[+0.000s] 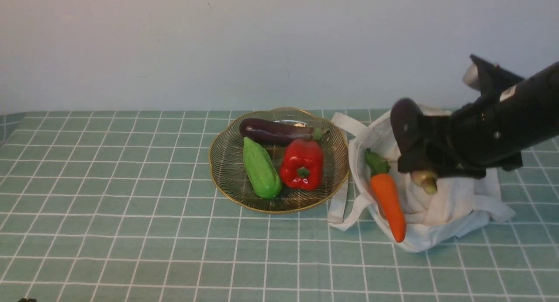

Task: Take vegetables from cloth bag on blue coffee tablecloth place on plate.
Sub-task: 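Take the eggplant out of the bag and place it on the plate with the right gripper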

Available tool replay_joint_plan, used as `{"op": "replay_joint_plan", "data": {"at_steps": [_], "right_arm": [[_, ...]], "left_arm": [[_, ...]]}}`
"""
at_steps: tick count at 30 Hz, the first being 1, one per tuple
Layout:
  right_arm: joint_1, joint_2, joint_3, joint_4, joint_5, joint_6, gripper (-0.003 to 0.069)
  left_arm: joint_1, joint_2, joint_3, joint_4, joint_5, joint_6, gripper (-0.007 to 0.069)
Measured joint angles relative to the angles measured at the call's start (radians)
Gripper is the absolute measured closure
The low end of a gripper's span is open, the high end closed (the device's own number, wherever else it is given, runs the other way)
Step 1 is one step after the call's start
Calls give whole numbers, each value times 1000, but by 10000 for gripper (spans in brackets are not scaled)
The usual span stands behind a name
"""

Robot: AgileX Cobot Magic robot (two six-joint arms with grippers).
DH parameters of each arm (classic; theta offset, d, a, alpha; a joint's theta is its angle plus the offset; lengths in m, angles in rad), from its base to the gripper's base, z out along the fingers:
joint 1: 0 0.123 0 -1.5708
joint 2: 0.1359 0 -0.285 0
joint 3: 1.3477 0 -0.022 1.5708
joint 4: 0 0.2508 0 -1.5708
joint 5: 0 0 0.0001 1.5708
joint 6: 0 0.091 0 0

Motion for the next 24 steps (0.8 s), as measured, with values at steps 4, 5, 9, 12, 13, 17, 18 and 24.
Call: {"op": "replay_joint_plan", "data": {"at_steps": [4,5,9,12,13,17,18,24], "right_arm": [[78,28,-57,84,-118,-96,383],[109,60,-85,102,-138,-108,383],[214,194,-197,108,-157,-123,383],[259,293,-282,108,-156,-124,383],[274,333,-317,108,-155,-120,383],[292,411,-383,108,-157,-65,383],[294,445,-398,108,-166,-23,383],[294,527,-406,87,-200,107,358]], "left_arm": [[0,0,0,0,0,0,629],[0,0,0,0,0,0,629],[0,0,0,0,0,0,629],[0,0,0,0,0,0,629],[0,0,0,0,0,0,629],[0,0,0,0,0,0,629],[0,0,0,0,0,0,629],[0,0,0,0,0,0,629]]}}
